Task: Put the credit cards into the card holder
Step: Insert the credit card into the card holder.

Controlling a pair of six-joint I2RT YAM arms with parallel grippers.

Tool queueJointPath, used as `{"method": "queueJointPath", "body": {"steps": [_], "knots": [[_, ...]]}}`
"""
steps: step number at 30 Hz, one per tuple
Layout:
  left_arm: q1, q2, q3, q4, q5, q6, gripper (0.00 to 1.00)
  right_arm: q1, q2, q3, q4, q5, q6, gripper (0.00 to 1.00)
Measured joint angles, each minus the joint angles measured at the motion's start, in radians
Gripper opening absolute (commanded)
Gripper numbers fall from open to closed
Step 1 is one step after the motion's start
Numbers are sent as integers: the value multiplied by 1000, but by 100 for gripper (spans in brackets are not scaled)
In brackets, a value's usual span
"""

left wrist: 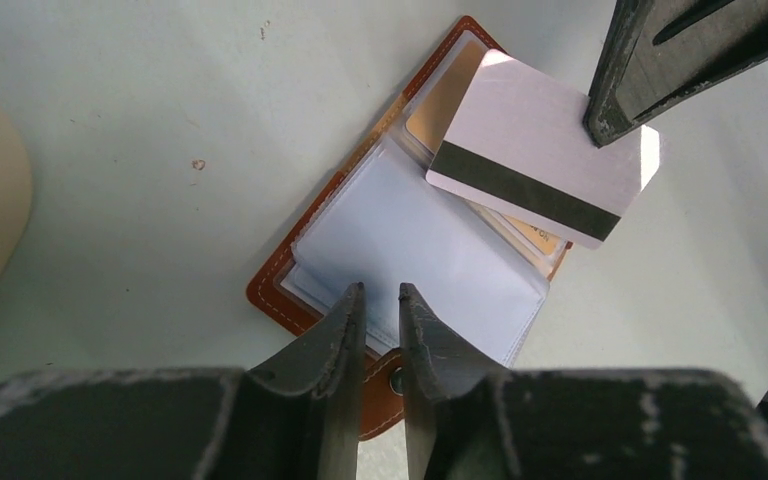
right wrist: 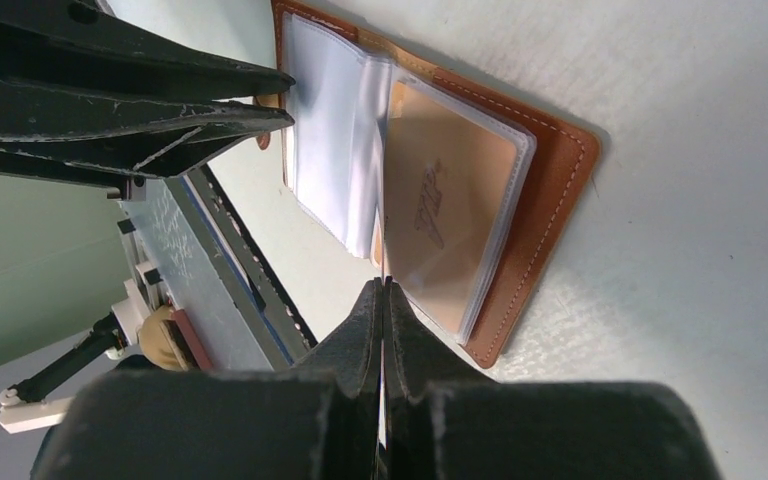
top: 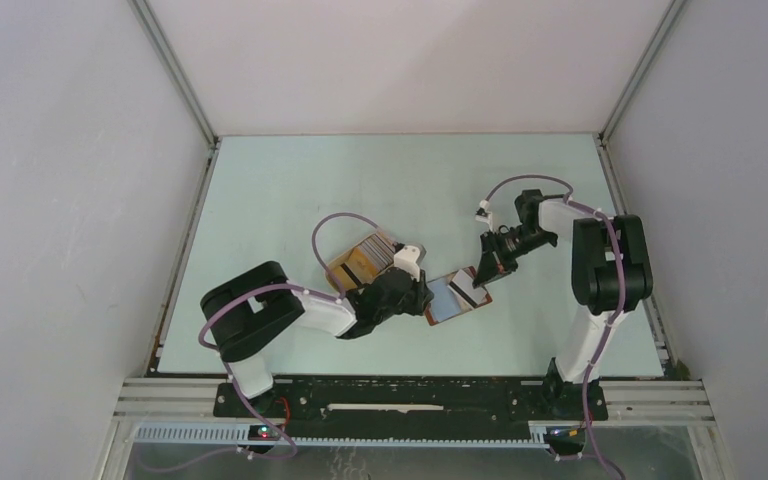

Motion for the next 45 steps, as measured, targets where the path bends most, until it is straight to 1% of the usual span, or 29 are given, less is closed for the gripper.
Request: {"method": "queueJointPath", "body": {"steps": [11,23,31,38,45], "knots": [[0,7,24,-41,-11,0,19,-1,34,2,-19,-34,-4,0],[0,7,25,-48,-14,0,18,-9,53,8,-56,-91,-29,0],[0,7,25,-47,-14,-1,21,-9,74,8,-63,-102,-31,0],[0,5,25,-46,-13,-2,22,-7,101,8,-36,-114,-4,0],[0,5,25,-46,-11,-2,20,14,103,8,26,-122,51,0]]}}
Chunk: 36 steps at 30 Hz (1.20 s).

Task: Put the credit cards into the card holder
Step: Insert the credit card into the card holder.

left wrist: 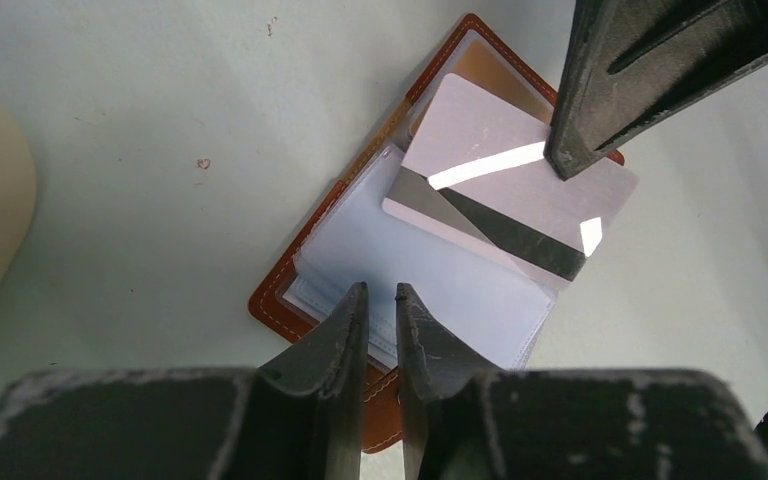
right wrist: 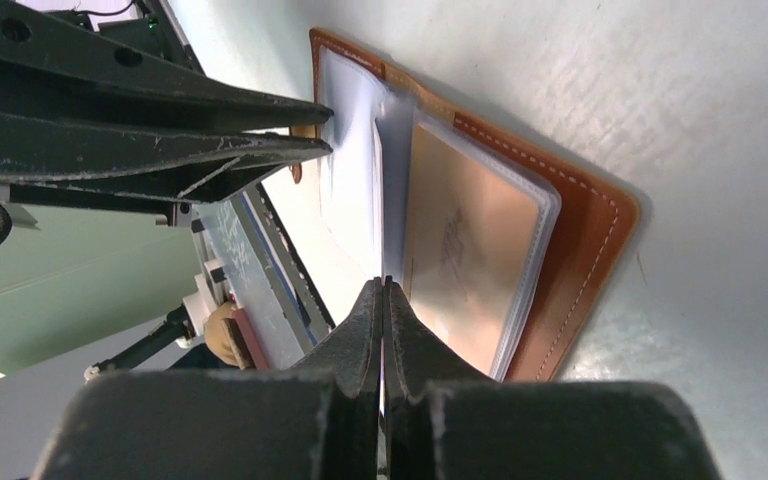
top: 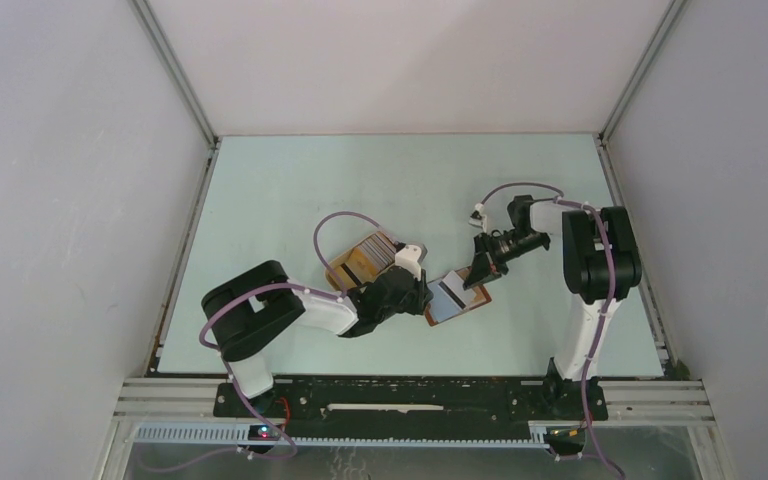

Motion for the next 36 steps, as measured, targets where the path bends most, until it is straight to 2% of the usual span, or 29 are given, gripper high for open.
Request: {"method": "queueJointPath", "body": {"steps": [11,21,36], "knots": [[0,0,0,0,5,0,20,15,0,-35,121,18,87,0],[0,0,0,2,6,0,20,17,-3,-54,158,21,113,0],[0,0,0,5,23,0,19,40,-98,-77,204,90,113,0]]}}
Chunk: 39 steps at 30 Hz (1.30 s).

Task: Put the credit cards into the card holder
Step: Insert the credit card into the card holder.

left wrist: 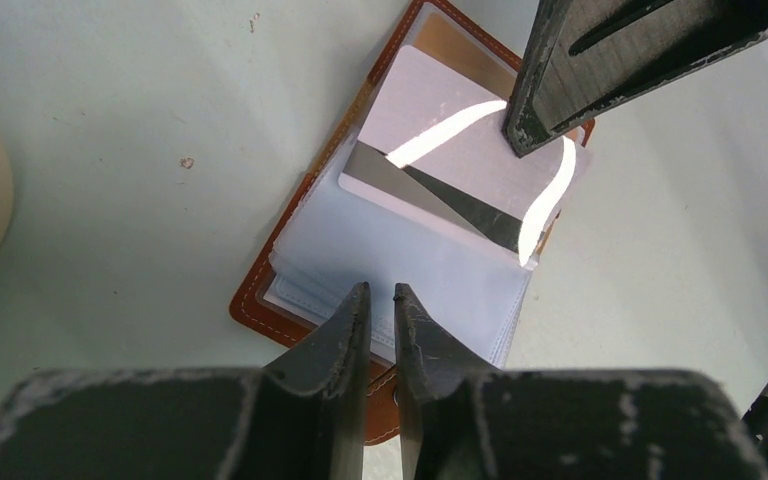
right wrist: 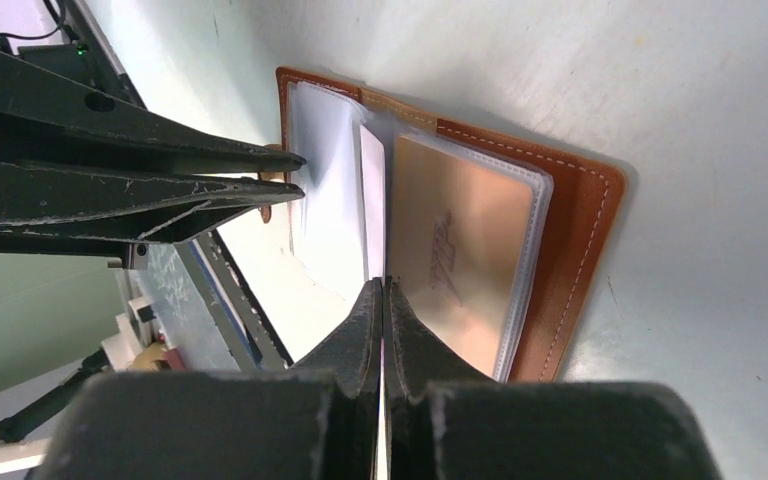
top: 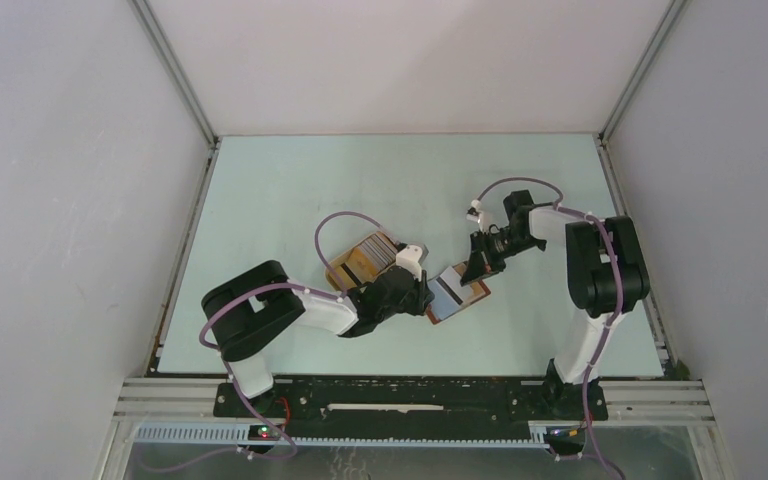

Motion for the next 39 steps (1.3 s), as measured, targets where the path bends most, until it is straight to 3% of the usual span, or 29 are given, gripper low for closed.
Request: {"method": "queueJointPath", "body": {"steps": [39], "knots": [[0,0,0,0,14,1,19,103,-39,30,-10,190,-56,0]]}}
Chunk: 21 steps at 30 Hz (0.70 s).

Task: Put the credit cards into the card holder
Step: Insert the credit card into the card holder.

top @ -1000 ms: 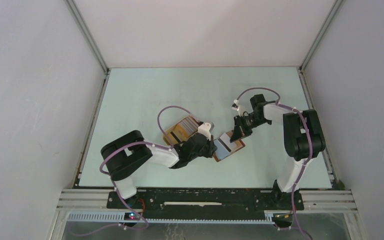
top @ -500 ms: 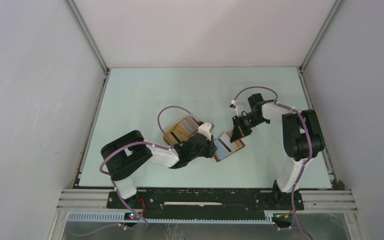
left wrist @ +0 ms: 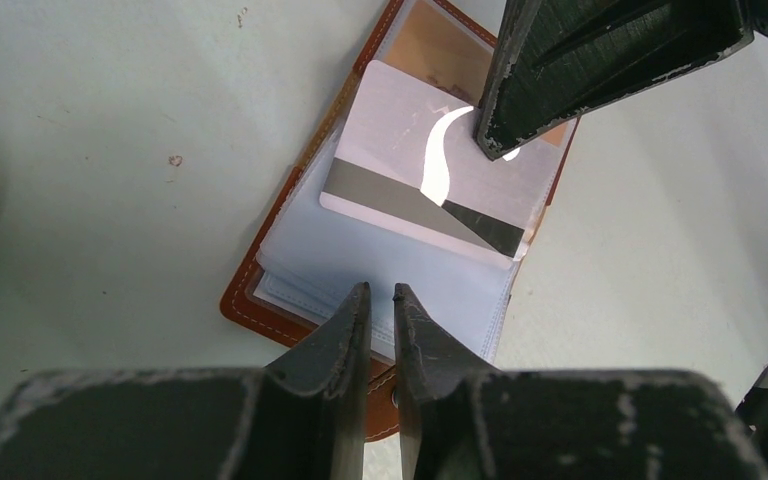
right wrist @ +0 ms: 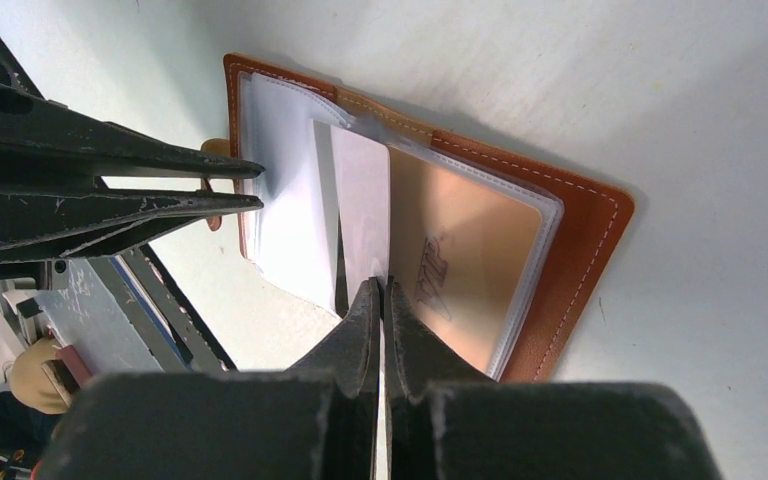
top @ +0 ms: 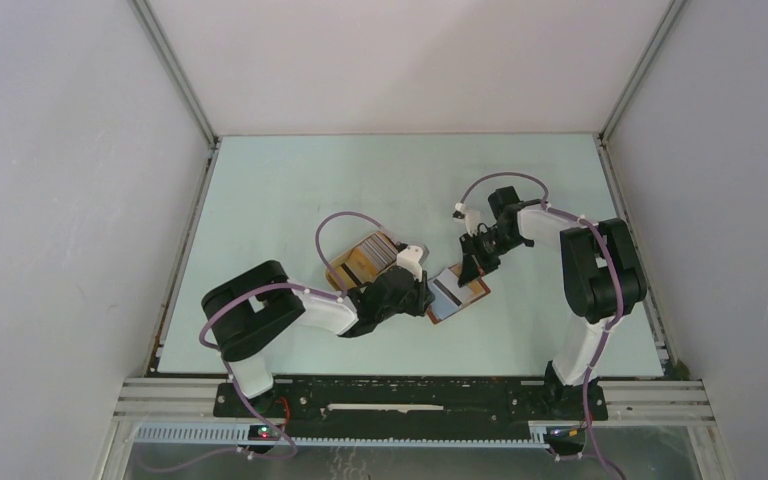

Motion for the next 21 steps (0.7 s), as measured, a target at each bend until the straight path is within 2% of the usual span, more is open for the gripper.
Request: {"method": "queueJointPath", "body": {"steps": [21], "knots": [[0,0,0,0,13,0,18,-25,0,0,-2,-31,3,0]]}}
